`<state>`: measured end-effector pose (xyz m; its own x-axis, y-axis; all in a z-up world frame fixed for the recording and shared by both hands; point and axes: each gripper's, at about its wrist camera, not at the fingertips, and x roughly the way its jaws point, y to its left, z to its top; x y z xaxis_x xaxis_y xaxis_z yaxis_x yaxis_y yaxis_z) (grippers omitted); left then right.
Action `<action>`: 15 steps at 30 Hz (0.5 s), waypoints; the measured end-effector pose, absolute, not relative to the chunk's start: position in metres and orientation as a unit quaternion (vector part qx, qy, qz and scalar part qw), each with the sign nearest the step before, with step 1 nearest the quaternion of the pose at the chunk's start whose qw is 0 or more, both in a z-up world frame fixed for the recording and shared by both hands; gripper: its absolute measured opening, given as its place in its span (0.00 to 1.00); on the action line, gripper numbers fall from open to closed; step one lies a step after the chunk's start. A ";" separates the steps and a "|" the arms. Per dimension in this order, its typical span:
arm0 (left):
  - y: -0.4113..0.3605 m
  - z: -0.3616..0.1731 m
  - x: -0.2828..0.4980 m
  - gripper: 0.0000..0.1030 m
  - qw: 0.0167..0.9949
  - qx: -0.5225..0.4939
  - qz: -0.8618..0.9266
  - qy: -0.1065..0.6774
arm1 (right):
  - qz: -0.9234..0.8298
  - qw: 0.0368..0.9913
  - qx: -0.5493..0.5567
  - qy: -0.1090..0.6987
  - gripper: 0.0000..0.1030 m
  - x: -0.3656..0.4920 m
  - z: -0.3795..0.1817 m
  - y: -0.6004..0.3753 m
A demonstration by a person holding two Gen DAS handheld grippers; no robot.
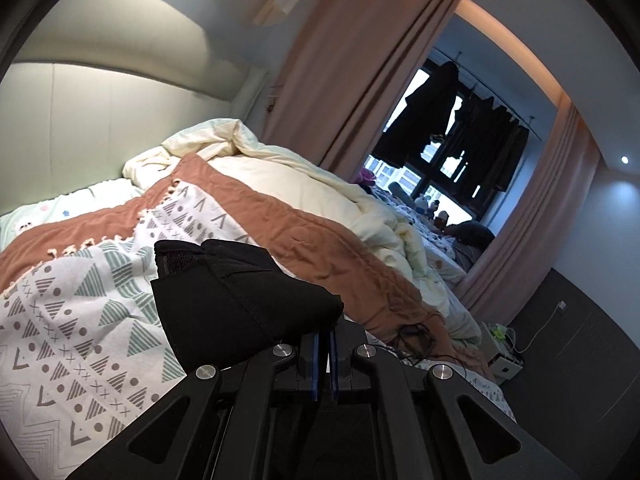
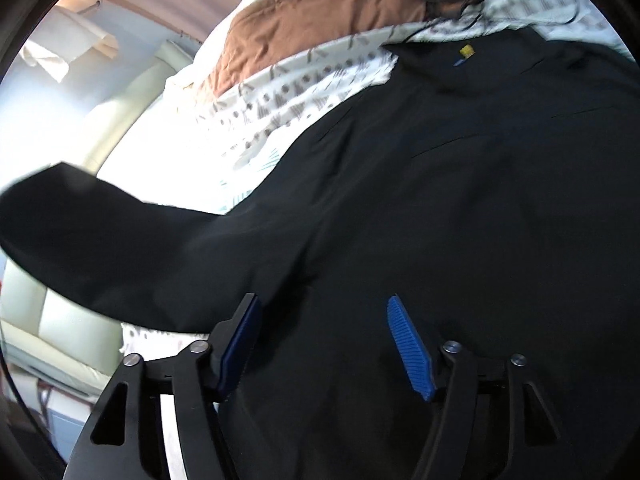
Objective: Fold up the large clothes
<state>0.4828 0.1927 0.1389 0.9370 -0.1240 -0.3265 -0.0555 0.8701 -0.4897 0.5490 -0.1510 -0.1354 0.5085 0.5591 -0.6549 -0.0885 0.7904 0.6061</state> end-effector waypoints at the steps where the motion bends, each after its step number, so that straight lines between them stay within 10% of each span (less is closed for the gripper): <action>1: 0.183 0.143 0.485 0.03 0.952 -0.249 -0.025 0.177 | 0.188 0.834 0.256 0.451 0.76 0.542 -0.132 -0.161; 15: 0.038 0.163 0.532 0.03 0.950 -0.199 -0.118 0.210 | 0.059 0.874 0.257 0.409 0.80 0.499 -0.103 -0.286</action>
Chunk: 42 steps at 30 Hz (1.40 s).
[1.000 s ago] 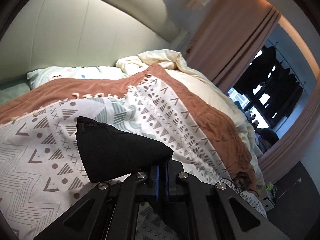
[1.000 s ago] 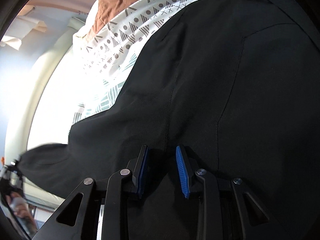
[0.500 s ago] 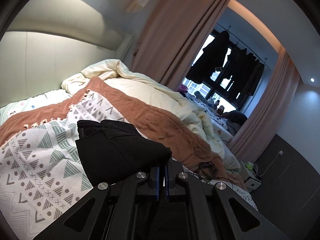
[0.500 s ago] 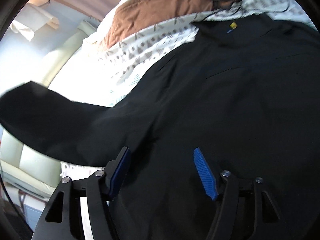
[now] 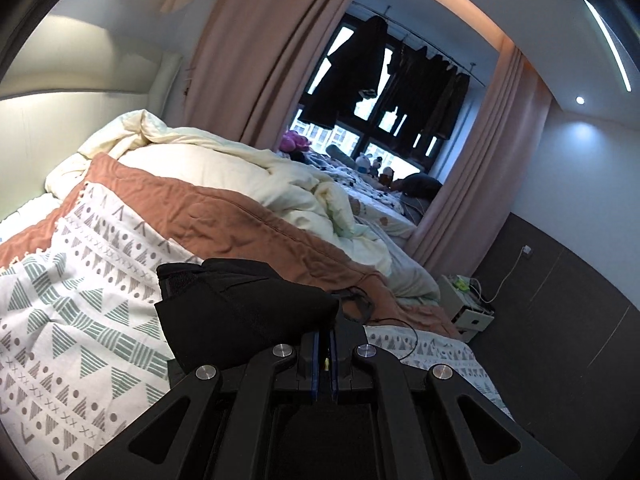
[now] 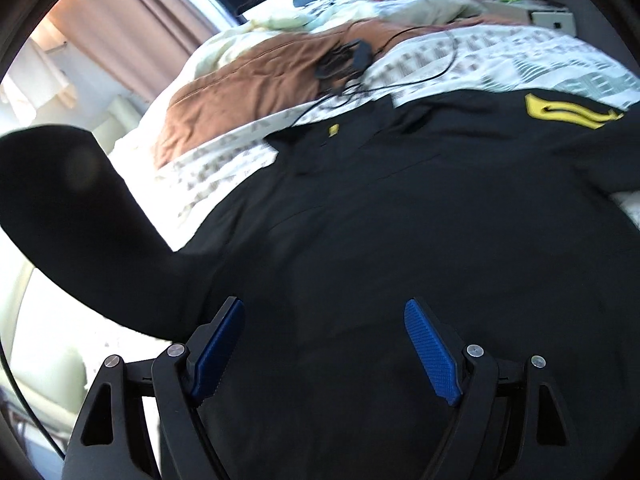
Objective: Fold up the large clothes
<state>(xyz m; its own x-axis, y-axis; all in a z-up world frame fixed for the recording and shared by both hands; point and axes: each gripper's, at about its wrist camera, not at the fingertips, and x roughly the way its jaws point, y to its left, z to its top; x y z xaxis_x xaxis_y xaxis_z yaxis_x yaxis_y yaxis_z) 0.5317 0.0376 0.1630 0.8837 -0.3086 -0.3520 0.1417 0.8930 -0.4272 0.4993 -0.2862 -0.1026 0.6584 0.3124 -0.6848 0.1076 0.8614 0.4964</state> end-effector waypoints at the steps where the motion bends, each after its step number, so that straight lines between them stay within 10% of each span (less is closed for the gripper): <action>1: 0.027 0.163 0.535 0.03 0.948 -0.201 -0.128 0.213 | 0.049 0.875 0.259 0.407 0.80 0.501 -0.103 -0.295; 21: -0.159 0.028 0.611 0.04 0.874 -0.214 -0.257 0.354 | -0.073 0.838 0.369 0.394 0.80 0.497 -0.131 -0.417; 24: -0.167 -0.008 0.623 0.40 0.826 -0.262 -0.302 0.397 | -0.073 0.833 0.383 0.393 0.80 0.498 -0.134 -0.423; 26: -0.172 -0.031 0.624 0.99 0.807 -0.284 -0.302 0.422 | -0.071 0.830 0.392 0.390 0.80 0.497 -0.136 -0.426; 42: -0.060 -0.072 0.548 1.00 0.848 -0.314 -0.168 0.392 | -0.032 0.873 0.318 0.368 0.80 0.505 -0.111 -0.387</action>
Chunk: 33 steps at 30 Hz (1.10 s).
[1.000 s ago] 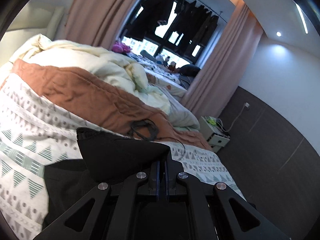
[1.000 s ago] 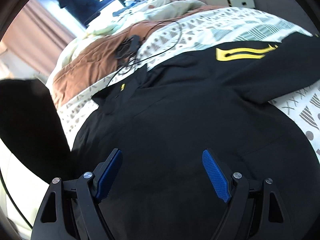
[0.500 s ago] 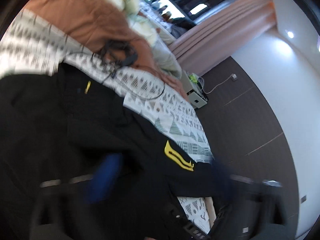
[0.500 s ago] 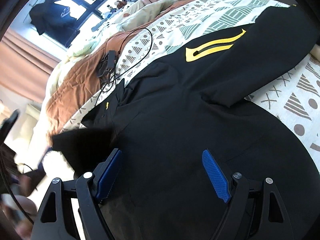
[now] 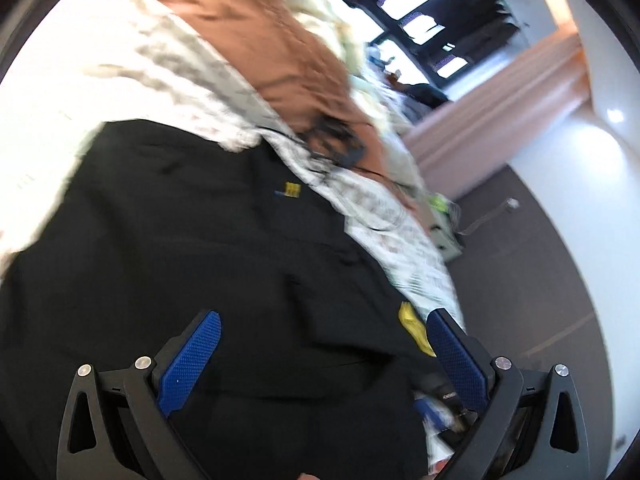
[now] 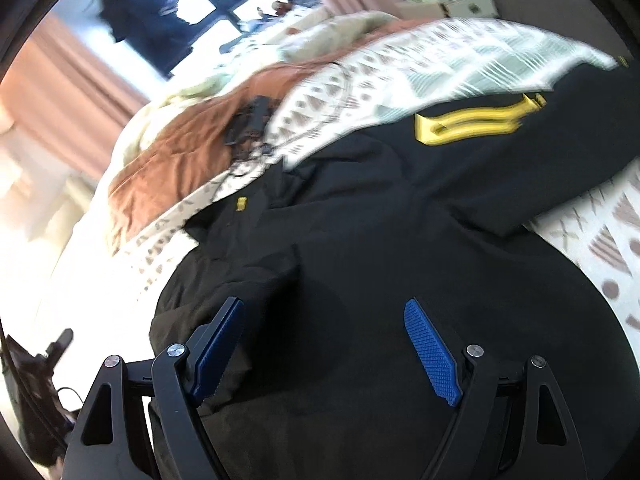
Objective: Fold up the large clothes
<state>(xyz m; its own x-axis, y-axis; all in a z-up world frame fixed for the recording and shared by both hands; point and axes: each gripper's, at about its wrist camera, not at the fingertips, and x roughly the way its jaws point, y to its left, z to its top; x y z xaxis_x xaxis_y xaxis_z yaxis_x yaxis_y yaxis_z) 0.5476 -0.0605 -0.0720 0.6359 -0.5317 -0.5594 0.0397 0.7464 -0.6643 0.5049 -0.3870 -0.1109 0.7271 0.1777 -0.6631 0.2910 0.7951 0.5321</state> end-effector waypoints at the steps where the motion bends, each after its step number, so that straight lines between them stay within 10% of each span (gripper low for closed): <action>1: -0.050 -0.074 0.540 1.00 0.853 -0.308 -0.152 0.394 | -0.026 0.878 0.308 0.365 0.80 0.506 -0.108 -0.381; 16: 0.032 -0.125 0.495 0.97 0.880 -0.240 -0.009 0.410 | -0.037 0.904 0.127 0.407 0.80 0.539 -0.123 -0.309; 23: 0.055 -0.163 0.519 0.47 0.860 -0.216 0.019 0.462 | -0.122 0.872 0.187 0.436 0.80 0.536 -0.146 -0.350; 33: 0.063 -0.169 0.516 0.39 0.856 -0.224 0.018 0.465 | -0.109 0.864 0.095 0.483 0.80 0.516 -0.145 -0.311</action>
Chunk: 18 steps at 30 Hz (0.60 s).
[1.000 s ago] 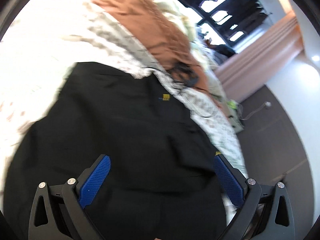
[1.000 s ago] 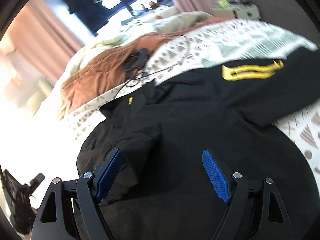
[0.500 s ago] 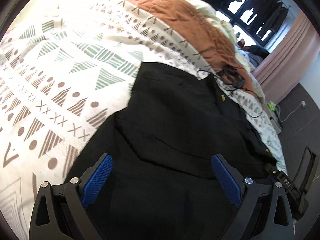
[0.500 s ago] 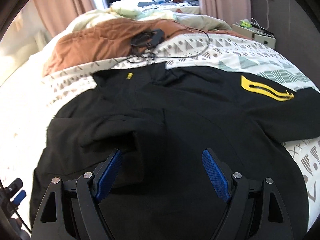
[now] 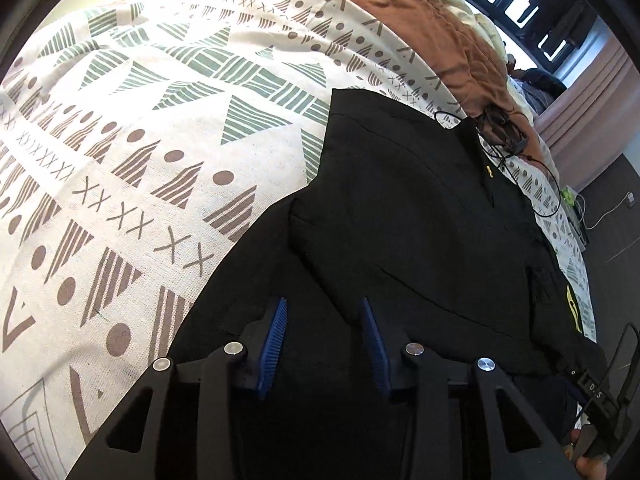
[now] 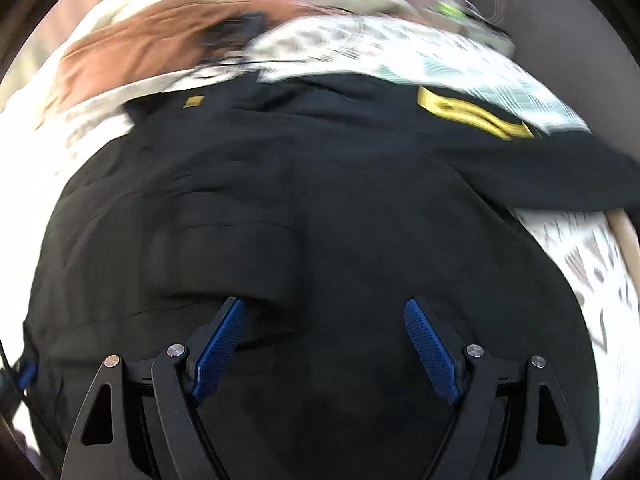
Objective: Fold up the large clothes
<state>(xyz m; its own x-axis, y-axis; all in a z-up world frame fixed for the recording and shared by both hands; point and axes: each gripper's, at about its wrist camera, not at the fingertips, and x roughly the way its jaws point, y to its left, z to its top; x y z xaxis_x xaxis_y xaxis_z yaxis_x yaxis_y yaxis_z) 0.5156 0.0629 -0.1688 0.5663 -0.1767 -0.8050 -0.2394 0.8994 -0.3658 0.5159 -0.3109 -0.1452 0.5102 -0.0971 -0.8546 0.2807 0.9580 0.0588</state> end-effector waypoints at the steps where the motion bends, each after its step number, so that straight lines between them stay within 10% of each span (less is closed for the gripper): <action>1: 0.063 -0.168 0.513 0.39 0.857 -0.225 0.018 0.463 | -0.099 0.869 0.084 0.477 0.80 0.514 -0.141 -0.303; 18: 0.102 -0.147 0.494 0.39 0.870 -0.241 0.055 0.427 | -0.051 0.865 -0.027 0.498 0.79 0.559 -0.179 -0.230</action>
